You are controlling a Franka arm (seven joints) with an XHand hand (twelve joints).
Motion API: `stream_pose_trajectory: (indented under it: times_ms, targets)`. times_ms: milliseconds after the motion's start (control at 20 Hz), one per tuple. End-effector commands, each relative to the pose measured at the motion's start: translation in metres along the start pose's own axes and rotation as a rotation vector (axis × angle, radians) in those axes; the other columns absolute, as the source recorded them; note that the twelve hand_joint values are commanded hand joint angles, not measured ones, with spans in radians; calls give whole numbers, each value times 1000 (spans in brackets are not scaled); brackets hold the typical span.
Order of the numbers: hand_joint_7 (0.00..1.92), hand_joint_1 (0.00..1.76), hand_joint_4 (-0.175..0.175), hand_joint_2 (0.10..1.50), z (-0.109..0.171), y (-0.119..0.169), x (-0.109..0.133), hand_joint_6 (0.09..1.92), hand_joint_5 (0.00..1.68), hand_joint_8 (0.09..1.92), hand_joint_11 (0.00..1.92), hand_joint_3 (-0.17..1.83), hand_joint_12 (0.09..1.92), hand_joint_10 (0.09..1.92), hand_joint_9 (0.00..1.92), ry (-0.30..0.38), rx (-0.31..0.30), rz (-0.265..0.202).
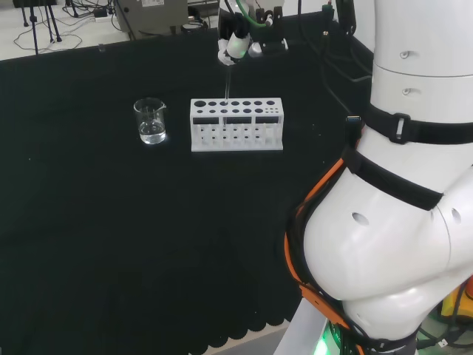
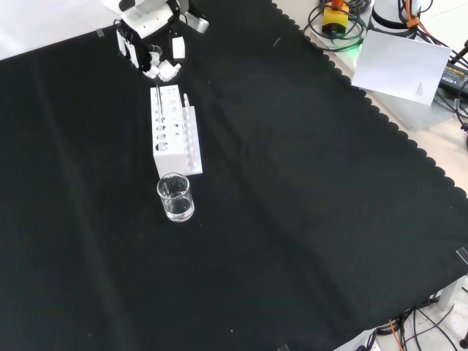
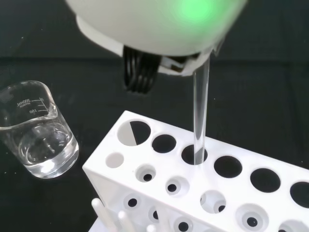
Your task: Put the glass rod back on the white test tube rack.
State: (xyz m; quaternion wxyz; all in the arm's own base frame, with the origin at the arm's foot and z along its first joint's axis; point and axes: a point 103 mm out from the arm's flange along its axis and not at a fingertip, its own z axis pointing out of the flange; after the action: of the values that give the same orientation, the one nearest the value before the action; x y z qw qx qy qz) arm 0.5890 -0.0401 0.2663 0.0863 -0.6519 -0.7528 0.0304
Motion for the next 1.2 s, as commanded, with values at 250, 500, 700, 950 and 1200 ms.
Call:
stream_pose_trajectory:
  times_ms: [250, 500, 700, 950, 1200]
  targets:
    - [1625, 1225, -175, 469, 7, 0, -3, 660, 1358, 873, 1263, 947, 763, 677, 1839, 30, 18, 3]
    - [1375, 1332, -175, 623, 11, 5, -1, 822, 1049, 746, 1305, 722, 772, 756, 1831, 71, 38, -5]
    - [1122, 1325, -175, 467, 7, -1, -1, 969, 697, 675, 1408, 879, 754, 818, 1796, 73, 40, -14]
    - [927, 1319, -175, 398, -2, -4, 0, 935, 463, 710, 1475, 922, 762, 825, 1765, 59, 44, -7]
    - [886, 1324, -175, 387, -4, -5, -3, 909, 427, 714, 1489, 918, 766, 821, 1758, 69, 36, -3]
